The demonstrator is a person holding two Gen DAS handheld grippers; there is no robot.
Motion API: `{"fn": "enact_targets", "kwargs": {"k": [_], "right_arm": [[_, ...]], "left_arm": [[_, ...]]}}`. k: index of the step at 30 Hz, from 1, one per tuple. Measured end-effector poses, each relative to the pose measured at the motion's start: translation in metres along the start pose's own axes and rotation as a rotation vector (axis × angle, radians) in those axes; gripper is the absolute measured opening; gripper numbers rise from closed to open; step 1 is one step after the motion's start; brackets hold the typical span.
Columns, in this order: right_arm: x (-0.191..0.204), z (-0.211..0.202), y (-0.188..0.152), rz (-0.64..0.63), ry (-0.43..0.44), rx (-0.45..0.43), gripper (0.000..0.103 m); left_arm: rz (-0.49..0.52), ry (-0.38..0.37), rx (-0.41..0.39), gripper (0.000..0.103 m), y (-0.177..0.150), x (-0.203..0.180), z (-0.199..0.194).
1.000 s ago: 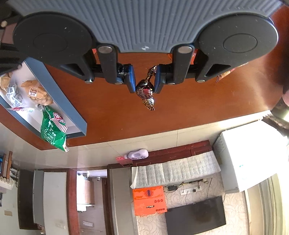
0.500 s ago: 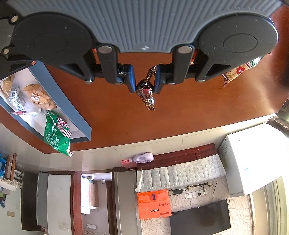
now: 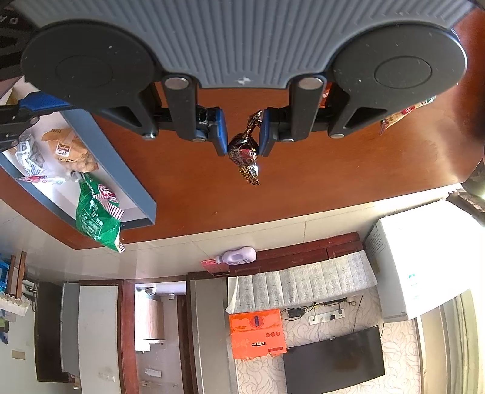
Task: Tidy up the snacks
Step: 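Lift the red bar wrapper with the right gripper while the left lifts the chocolate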
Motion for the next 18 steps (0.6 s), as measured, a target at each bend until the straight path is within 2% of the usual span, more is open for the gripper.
{"fn": "enact_targets", "kwargs": {"k": [10, 18], "right_arm": [[-0.011, -0.022, -0.002, 0.016, -0.009, -0.038, 0.024], [-0.029, -0.041, -0.007, 0.043, -0.049, -0.063, 0.024]], "left_arm": [[0.005, -0.021, -0.007, 0.026, 0.004, -0.024, 0.007], [0.032, -0.056, -0.012, 0.026, 0.005, -0.054, 0.012]]}}
Point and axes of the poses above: each gripper's, at about its wrist camera, not at the fingertips, and z roughly the way its jaws point, x to its left, y to its top, the point moved 6 cm from there along z, roughly the way its jaws point, and after that the axes turned 13 degrees about -z, right-handed, at the moved point
